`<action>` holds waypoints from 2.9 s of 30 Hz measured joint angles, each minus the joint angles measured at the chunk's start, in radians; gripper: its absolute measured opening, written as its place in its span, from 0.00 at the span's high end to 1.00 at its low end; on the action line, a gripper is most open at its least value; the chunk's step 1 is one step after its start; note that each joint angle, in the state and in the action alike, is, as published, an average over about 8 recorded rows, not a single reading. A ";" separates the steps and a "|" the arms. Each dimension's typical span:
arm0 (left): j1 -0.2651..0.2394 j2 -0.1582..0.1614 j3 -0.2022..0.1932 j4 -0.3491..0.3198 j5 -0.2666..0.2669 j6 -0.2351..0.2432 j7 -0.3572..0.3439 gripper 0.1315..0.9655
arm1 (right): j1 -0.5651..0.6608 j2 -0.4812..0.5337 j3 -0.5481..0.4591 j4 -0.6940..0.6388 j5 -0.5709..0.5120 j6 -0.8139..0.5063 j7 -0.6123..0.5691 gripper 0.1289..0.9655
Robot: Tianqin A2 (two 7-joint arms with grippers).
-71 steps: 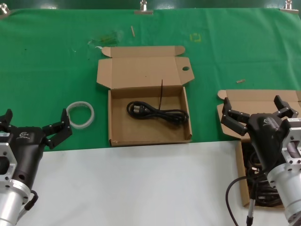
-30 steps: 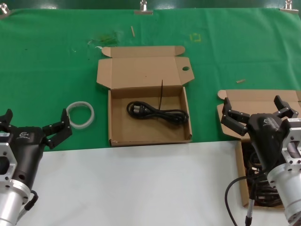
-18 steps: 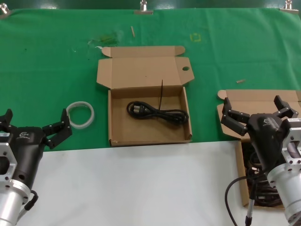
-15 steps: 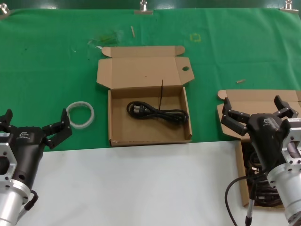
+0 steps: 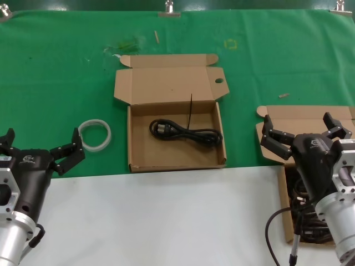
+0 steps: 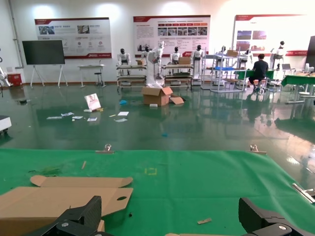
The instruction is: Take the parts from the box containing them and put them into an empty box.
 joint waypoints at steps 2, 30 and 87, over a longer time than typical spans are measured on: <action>0.000 0.000 0.000 0.000 0.000 0.000 0.000 0.00 | 0.000 0.000 0.000 0.000 0.000 0.000 0.000 0.00; 0.000 0.000 0.000 0.000 0.000 0.000 0.000 0.00 | 0.000 0.000 0.000 0.000 0.000 0.000 0.000 0.00; 0.000 0.000 0.000 0.000 0.000 0.000 0.000 0.00 | 0.000 0.000 0.000 0.000 0.000 0.000 0.000 0.00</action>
